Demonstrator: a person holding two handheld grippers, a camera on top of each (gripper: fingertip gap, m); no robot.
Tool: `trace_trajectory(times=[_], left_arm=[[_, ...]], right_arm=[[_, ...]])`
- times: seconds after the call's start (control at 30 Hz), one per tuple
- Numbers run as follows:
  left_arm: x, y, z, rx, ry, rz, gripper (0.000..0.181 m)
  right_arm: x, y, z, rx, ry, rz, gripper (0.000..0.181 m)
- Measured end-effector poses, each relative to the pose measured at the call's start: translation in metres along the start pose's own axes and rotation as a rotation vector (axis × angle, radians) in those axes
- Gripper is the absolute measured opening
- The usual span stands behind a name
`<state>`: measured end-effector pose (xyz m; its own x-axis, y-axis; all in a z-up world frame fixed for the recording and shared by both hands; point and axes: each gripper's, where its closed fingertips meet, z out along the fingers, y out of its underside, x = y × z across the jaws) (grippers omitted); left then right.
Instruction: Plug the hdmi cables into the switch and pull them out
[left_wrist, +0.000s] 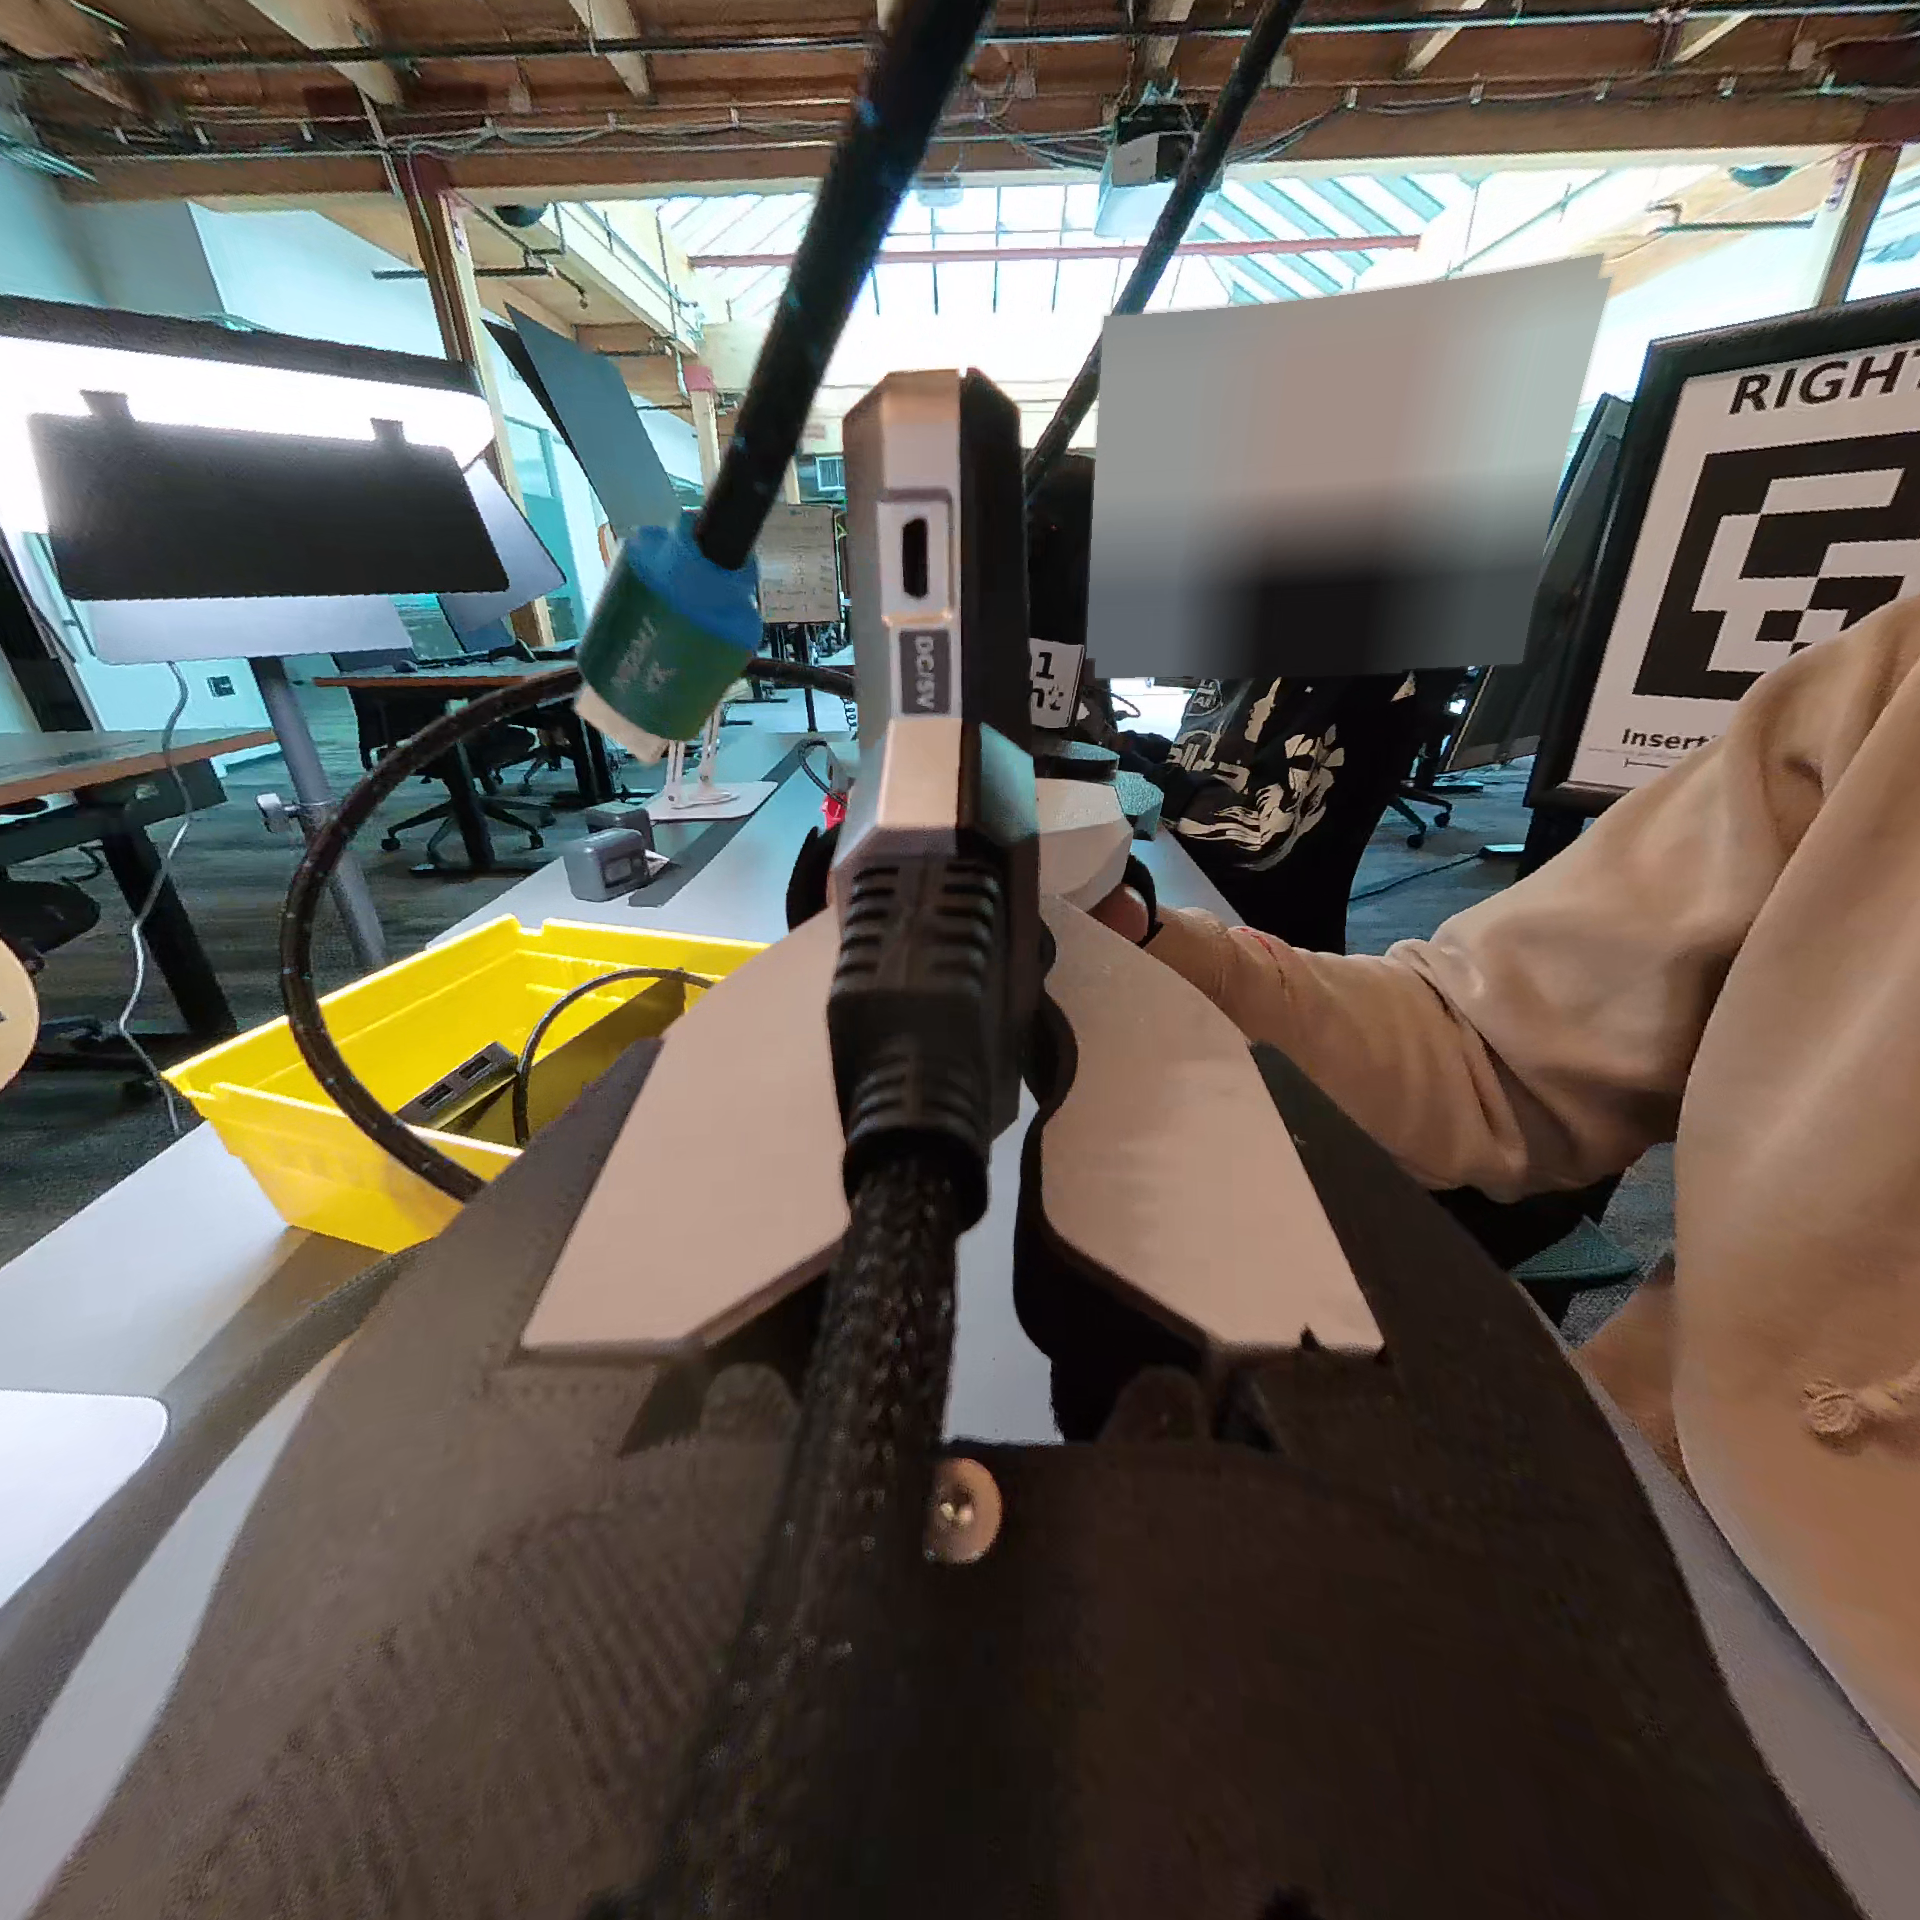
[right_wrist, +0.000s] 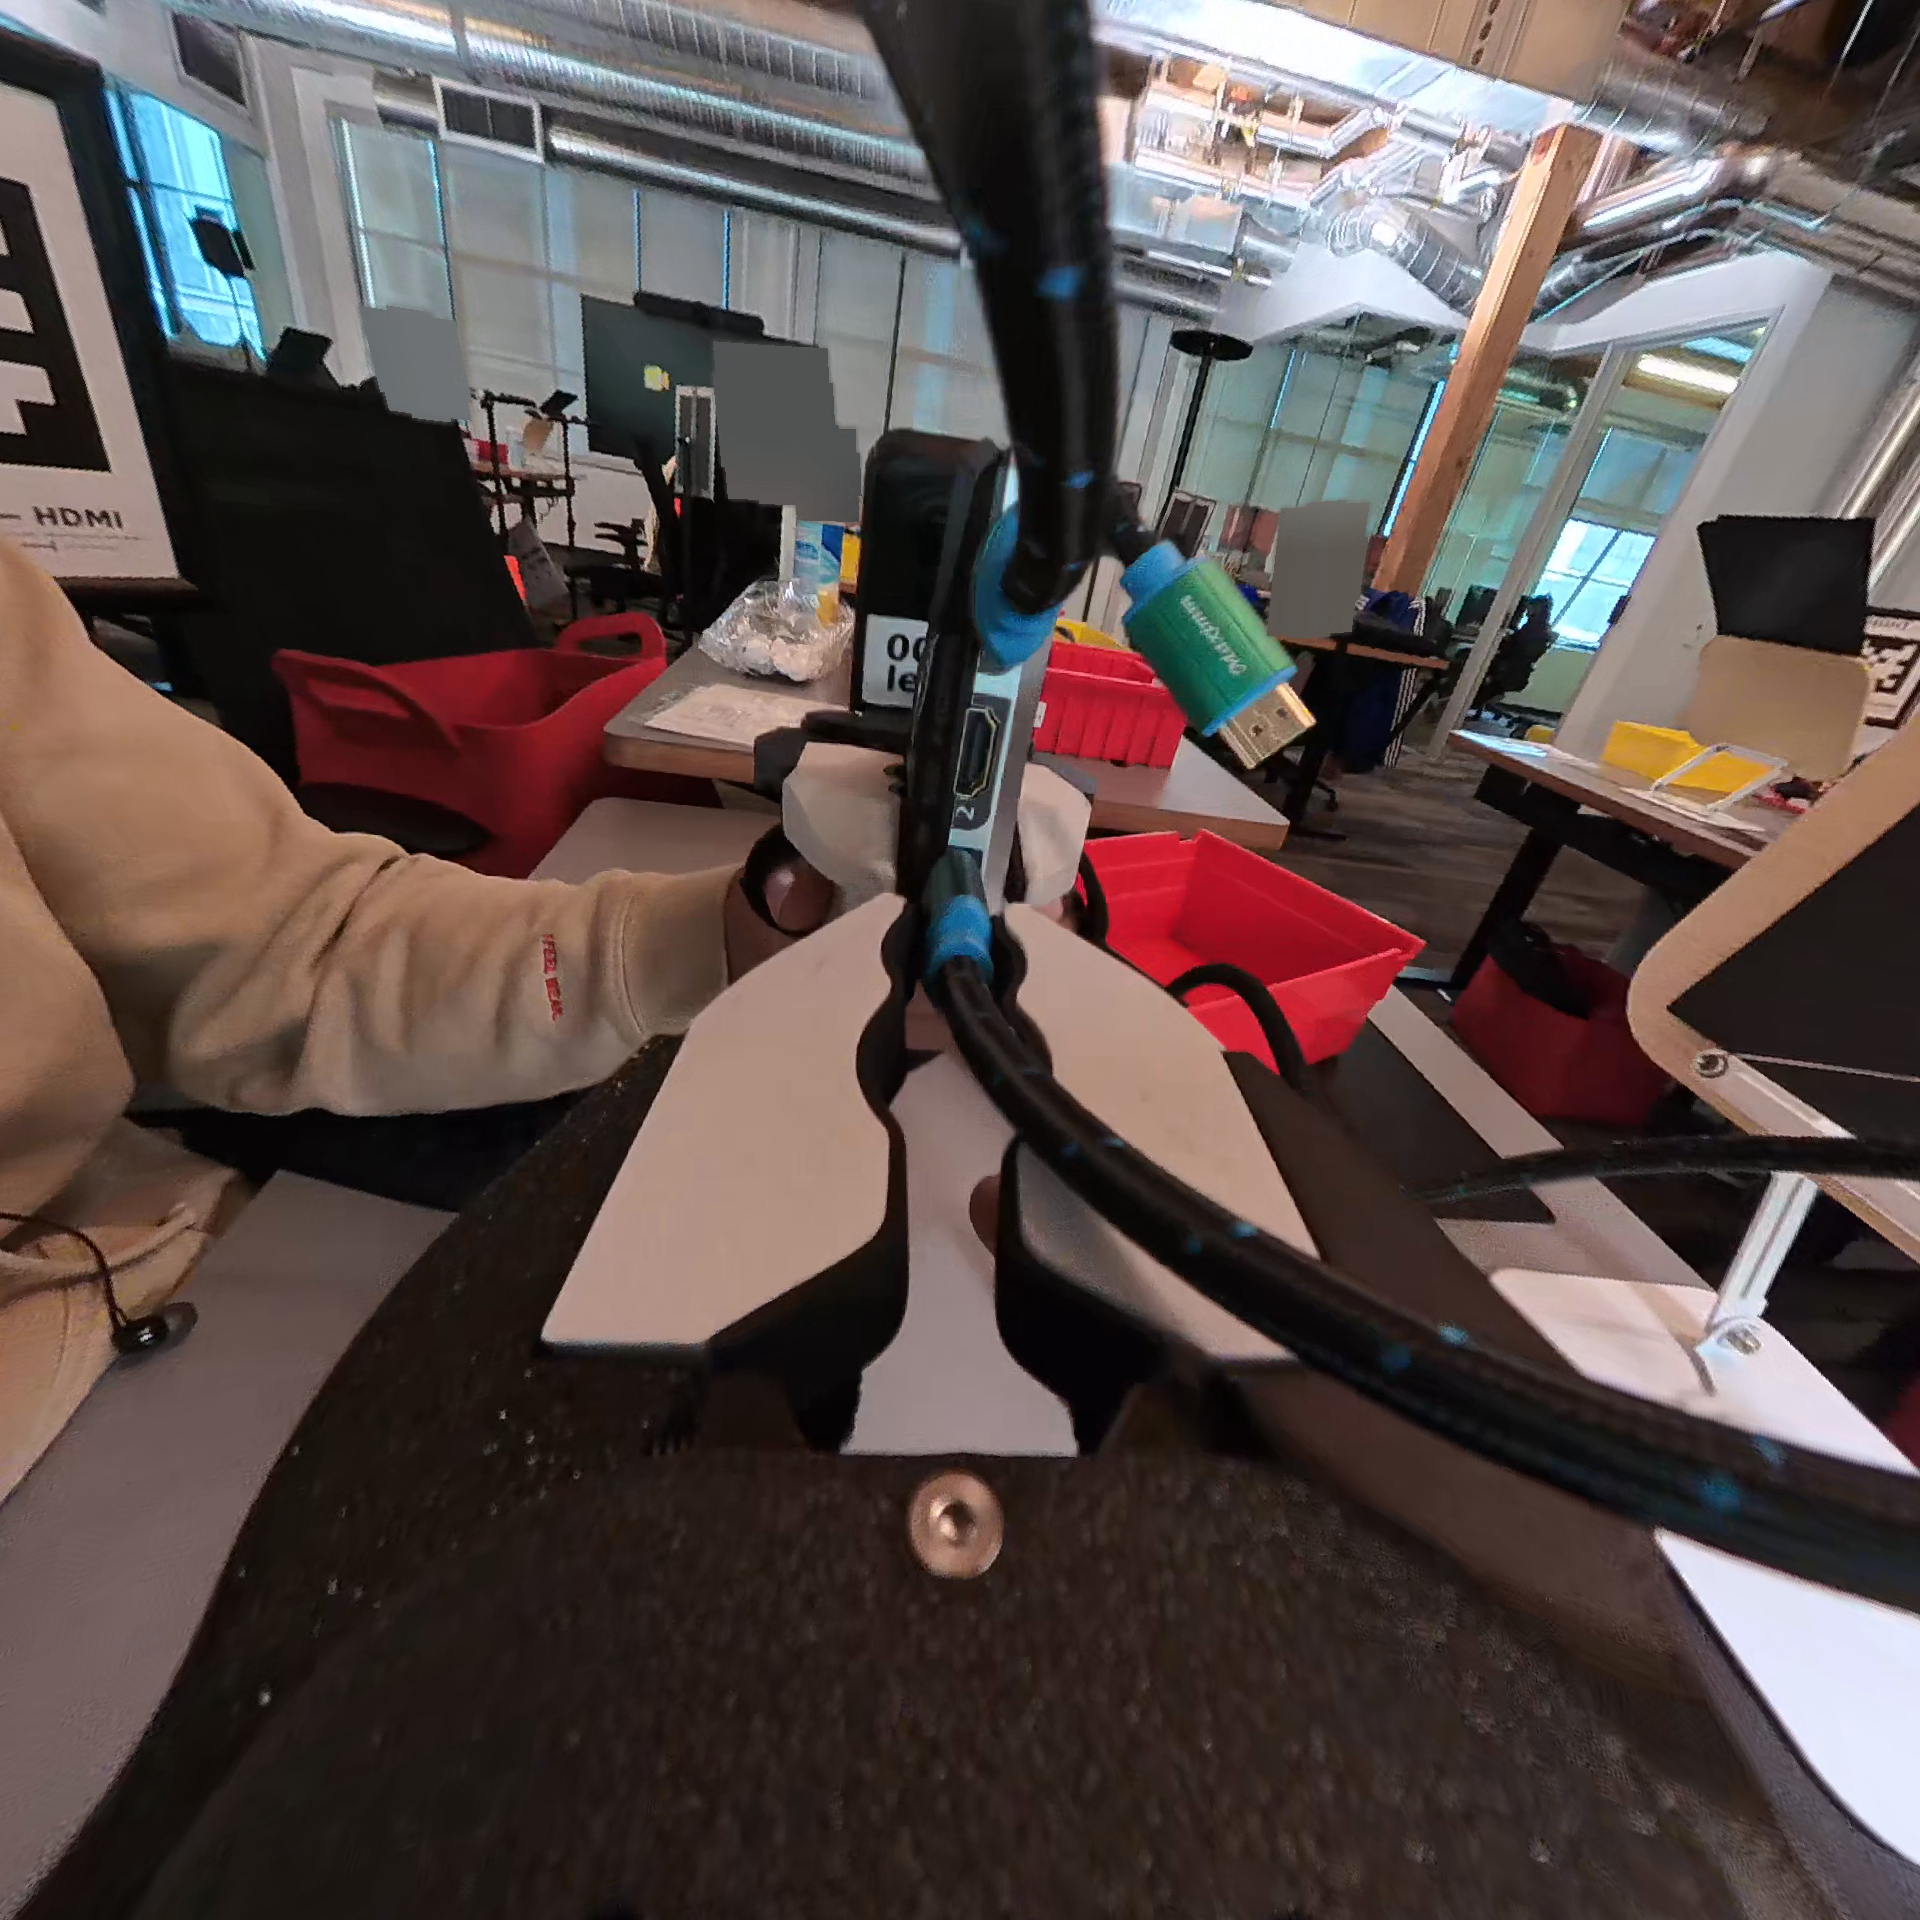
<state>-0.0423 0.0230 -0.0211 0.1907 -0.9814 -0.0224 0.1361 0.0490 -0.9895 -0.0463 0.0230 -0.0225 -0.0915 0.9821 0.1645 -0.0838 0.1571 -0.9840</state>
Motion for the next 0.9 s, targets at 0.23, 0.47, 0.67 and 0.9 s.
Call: trace_trajectory(times=[0.23,0.47,0.67,0.9], left_arm=[[-0.001,-0.001,-0.002,0.006,-0.005,0.010,0.023],[-0.001,-0.005,0.001,0.020,-0.030,0.029,0.023],[0.004,-0.015,0.008,0.039,-0.062,0.076,0.021],[0.002,-0.014,0.021,0.074,-0.095,0.068,0.020]], right_arm=[[0.000,-0.007,-0.001,0.072,-0.013,0.038,0.012],[0.002,-0.011,-0.005,0.096,-0.024,0.044,0.011],[-0.001,-0.022,-0.011,0.149,-0.050,0.026,0.011],[0.002,-0.022,-0.024,0.194,-0.080,0.025,0.011]])
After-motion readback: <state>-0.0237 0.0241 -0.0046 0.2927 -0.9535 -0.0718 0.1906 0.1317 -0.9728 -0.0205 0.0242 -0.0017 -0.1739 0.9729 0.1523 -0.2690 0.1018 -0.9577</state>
